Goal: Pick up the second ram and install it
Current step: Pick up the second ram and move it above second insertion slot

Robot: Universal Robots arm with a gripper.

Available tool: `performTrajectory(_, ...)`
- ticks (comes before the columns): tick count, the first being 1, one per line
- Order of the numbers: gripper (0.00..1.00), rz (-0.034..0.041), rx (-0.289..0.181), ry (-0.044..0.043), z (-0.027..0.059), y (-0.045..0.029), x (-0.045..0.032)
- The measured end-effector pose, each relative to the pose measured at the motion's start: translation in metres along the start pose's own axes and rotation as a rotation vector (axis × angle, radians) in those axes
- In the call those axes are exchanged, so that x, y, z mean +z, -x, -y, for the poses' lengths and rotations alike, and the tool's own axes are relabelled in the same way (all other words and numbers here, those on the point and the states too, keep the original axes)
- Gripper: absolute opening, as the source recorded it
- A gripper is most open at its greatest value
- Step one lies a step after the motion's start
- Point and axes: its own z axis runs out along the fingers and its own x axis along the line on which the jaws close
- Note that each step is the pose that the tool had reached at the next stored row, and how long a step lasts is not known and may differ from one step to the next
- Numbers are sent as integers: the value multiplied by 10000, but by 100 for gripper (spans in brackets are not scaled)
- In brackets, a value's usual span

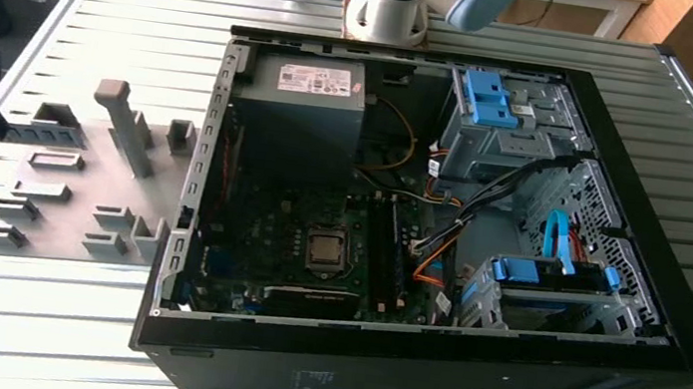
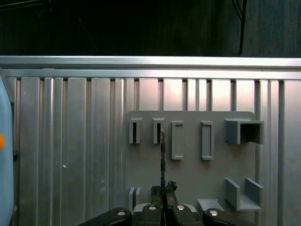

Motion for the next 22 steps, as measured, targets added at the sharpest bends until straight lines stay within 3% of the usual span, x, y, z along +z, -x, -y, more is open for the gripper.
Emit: performTrajectory(22, 14, 0, 0, 0, 0, -2, -301)
